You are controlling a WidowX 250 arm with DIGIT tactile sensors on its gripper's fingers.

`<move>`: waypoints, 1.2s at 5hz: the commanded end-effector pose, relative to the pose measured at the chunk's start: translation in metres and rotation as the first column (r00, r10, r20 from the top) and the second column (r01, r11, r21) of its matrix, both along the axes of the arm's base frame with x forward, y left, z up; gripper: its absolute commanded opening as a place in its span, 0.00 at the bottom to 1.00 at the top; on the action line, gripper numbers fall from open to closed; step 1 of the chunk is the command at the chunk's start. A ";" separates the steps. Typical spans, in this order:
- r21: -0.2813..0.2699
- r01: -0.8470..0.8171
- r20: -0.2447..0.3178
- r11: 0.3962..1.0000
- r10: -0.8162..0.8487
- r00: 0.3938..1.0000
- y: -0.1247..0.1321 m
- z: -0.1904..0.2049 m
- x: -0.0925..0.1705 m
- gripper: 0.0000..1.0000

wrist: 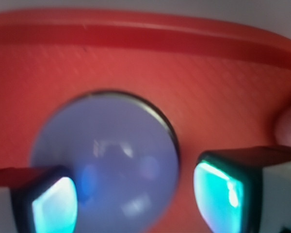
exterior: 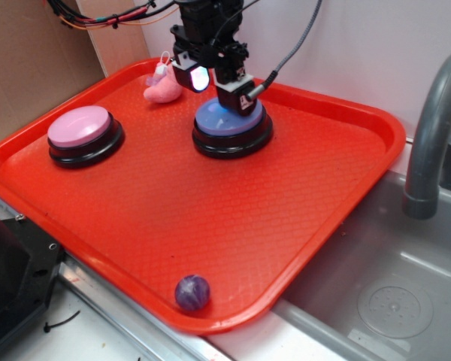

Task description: Push the purple button.

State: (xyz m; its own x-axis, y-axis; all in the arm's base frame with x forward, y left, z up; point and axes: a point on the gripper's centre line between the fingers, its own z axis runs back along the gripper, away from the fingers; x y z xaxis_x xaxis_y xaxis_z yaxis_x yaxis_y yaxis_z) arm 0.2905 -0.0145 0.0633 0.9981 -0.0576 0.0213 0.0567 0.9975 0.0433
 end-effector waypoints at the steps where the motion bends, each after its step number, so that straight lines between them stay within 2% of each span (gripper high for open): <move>1: -0.025 0.038 0.149 0.999 -0.034 0.988 -0.001 0.055 -0.002 1.00; 3: -0.036 0.061 0.203 0.998 -0.052 0.978 -0.002 0.073 -0.011 1.00; 6: -0.028 0.066 0.217 0.997 -0.059 0.974 -0.007 0.092 -0.021 1.00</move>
State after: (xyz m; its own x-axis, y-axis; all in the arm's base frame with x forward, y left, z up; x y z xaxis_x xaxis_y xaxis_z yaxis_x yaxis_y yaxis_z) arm 0.2647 -0.0169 0.1386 0.9790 -0.1094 0.1718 0.1067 0.9940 0.0251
